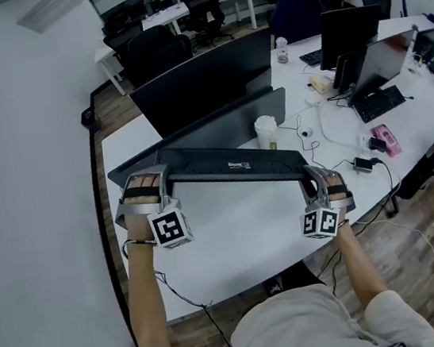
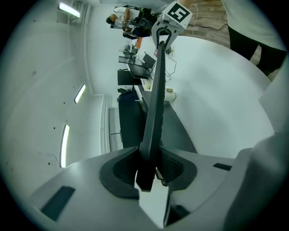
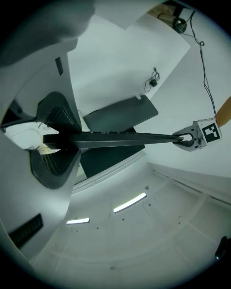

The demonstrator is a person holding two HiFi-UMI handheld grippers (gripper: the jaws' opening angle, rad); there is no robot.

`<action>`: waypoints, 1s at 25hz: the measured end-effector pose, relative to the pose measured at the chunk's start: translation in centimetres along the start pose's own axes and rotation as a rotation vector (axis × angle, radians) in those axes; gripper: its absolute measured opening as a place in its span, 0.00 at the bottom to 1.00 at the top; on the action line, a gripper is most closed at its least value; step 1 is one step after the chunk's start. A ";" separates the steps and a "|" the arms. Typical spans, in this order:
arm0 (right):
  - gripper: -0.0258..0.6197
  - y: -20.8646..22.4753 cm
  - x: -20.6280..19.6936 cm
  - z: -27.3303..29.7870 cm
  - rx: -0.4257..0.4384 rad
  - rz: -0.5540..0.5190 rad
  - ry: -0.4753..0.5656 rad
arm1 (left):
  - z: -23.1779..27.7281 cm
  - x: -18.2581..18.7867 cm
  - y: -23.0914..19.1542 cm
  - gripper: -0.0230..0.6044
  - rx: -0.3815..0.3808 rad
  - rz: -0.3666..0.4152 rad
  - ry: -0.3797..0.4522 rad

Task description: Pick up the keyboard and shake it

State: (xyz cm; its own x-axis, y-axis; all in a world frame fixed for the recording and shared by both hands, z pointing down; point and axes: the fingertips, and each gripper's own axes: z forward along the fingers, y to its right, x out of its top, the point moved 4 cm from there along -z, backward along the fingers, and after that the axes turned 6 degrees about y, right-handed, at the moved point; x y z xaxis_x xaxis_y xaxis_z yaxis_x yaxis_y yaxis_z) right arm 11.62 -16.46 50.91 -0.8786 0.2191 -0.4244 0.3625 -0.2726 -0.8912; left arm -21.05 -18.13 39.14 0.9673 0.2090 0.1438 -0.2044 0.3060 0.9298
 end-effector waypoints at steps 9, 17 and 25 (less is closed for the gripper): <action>0.24 -0.5 -0.5 -0.7 -0.067 0.026 0.009 | -1.3 0.9 -0.7 0.23 0.028 0.017 -0.029; 0.24 9.6 2.1 -0.9 -0.233 -0.219 0.087 | -5.1 0.9 -2.1 0.23 0.300 -0.181 -0.104; 0.25 17.6 7.8 -4.5 -0.465 -0.325 0.197 | -11.6 0.1 -5.1 0.23 0.594 -0.269 -0.159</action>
State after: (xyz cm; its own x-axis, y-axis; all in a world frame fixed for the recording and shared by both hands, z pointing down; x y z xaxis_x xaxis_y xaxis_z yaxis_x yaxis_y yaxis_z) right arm 12.55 -15.34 31.19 -0.9091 0.4042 -0.1005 0.2221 0.2664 -0.9379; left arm -21.68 -8.87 30.46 0.9926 0.0440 -0.1132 0.1205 -0.2444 0.9622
